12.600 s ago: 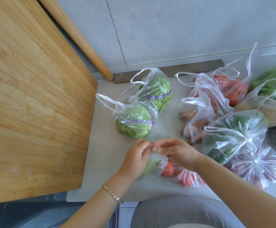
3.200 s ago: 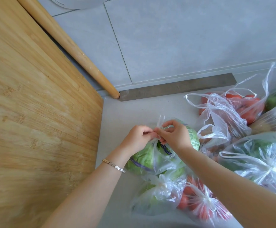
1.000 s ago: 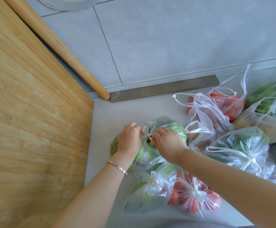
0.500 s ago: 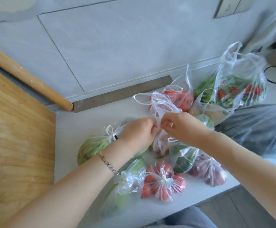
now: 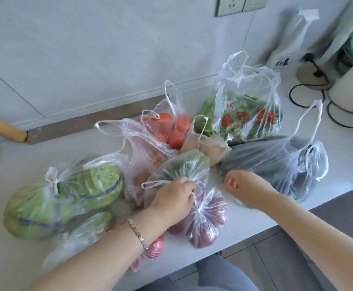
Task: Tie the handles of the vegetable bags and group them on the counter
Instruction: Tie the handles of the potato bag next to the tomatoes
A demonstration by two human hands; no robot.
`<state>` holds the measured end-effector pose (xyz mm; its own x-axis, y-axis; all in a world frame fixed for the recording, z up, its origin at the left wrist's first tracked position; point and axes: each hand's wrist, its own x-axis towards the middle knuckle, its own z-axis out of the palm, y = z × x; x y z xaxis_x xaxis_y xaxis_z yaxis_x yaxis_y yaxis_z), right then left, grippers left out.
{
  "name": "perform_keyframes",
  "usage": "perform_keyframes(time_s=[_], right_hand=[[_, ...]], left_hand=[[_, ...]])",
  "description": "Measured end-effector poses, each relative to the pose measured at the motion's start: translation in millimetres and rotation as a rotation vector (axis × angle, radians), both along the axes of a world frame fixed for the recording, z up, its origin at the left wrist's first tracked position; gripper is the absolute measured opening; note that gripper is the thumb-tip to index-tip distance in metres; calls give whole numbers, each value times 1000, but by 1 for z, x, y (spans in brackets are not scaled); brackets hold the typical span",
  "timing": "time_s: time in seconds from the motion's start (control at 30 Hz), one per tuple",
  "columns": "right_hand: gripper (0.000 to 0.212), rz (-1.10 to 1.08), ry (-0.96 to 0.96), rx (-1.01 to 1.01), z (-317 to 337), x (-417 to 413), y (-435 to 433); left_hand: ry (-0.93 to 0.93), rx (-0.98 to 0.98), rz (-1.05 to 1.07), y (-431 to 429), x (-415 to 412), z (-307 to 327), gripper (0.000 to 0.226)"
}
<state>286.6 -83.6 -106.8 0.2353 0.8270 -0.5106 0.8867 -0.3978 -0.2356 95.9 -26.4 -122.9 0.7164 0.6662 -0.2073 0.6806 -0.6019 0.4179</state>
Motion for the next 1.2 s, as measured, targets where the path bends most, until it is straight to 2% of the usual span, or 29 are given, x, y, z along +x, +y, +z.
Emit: perform_keyframes(time_s=[0.1, 0.17, 0.3, 0.37, 0.4, 0.47, 0.53, 0.63, 0.73, 0.83, 0.9, 0.97, 1.03, 1.07, 1.1, 1.13, 1.17, 1.2], right_hand=[[17, 108, 5, -10, -12, 21, 14], [19, 148, 24, 39, -9, 24, 29], [28, -12, 57, 205, 6, 29, 58], [43, -49, 42, 274, 9, 30, 68], [47, -106, 115, 307, 11, 32, 72], [37, -175, 306, 365, 12, 38, 83], [35, -122, 372, 370, 15, 43, 89], [38, -57, 453, 336, 18, 50, 86], [36, -83, 499, 347, 21, 59, 81], [31, -153, 528, 411, 30, 68, 81], [22, -159, 513, 471, 37, 72, 82], [11, -86, 467, 477, 44, 69, 83], [27, -28, 376, 434, 46, 64, 86], [31, -16, 302, 393, 45, 63, 87], [26, -24, 214, 340, 45, 64, 90], [12, -43, 118, 249, 47, 67, 93], [11, -61, 36, 159, 50, 70, 96], [25, -59, -6, 89, 53, 73, 97]], left_hand=[[-80, 59, 177, 9, 17, -3, 21], [-67, 93, 294, 19, 21, -2, 25], [-61, 74, 460, 29, 28, 5, 29], [-51, 64, 466, 32, 34, 8, 34], [-52, 48, 461, 34, 38, 9, 38], [-81, 11, 452, 40, 48, 14, 48], [-158, -31, 451, 51, 62, 19, 58], [-245, -231, 516, 75, 92, 20, 74], [-174, -358, 557, 95, 116, 9, 66], [-45, -348, 511, 102, 122, -3, 49], [-7, -303, 382, 99, 121, -2, 28], [40, -278, 262, 95, 115, 2, 24], [38, -234, 237, 92, 104, 7, 28], [17, -205, 251, 91, 98, 11, 28], [-4, -178, 272, 92, 90, 16, 26], [-23, -157, 295, 93, 81, 20, 26], [-31, -138, 312, 95, 72, 26, 30], [-20, -130, 324, 98, 64, 30, 35]])
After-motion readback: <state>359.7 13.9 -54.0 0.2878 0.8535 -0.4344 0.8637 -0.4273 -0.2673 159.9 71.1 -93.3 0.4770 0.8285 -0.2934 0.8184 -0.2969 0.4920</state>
